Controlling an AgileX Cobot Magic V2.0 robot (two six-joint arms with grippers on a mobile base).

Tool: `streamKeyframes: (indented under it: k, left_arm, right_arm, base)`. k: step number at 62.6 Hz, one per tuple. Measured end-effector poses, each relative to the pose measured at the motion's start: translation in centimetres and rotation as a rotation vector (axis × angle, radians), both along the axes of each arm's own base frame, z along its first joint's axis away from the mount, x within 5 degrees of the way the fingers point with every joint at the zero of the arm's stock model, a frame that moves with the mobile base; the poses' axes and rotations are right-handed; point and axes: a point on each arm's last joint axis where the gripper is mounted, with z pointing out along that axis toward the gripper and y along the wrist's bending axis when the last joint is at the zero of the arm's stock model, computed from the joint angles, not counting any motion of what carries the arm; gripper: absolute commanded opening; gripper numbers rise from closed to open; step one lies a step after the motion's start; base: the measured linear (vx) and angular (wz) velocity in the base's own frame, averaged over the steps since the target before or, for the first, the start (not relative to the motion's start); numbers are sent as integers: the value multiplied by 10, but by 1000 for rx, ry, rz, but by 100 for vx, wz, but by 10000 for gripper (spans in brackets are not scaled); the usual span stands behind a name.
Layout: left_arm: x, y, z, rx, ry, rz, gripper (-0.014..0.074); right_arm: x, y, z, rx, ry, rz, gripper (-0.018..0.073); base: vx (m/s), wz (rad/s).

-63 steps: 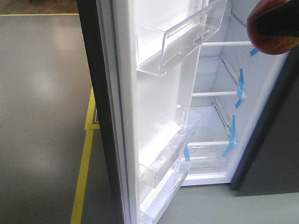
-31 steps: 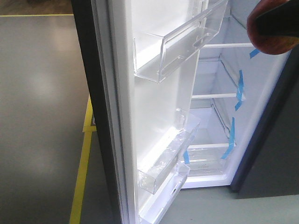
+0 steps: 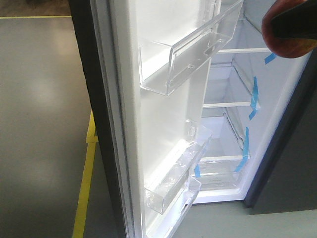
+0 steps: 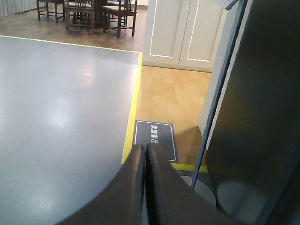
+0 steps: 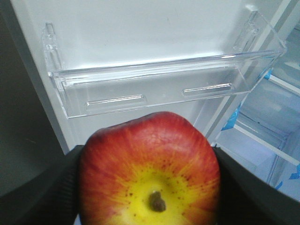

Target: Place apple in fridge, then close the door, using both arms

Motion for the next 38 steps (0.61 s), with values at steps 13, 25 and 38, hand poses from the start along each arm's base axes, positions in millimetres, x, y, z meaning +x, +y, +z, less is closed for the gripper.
streamKeyframes:
  k: [13, 25, 38]
  left_arm:
    - [0, 0, 0, 0, 0, 0, -6]
    - [0, 0, 0, 0, 0, 0, -6]
    - [0, 0, 0, 0, 0, 0, -6]
  right_arm:
    - [0, 0, 0, 0, 0, 0, -7]
    - [0, 0, 0, 0, 0, 0, -7]
    - [0, 0, 0, 0, 0, 0, -7]
  base:
    - [4, -1]
    - [3, -1]
    - [3, -1]
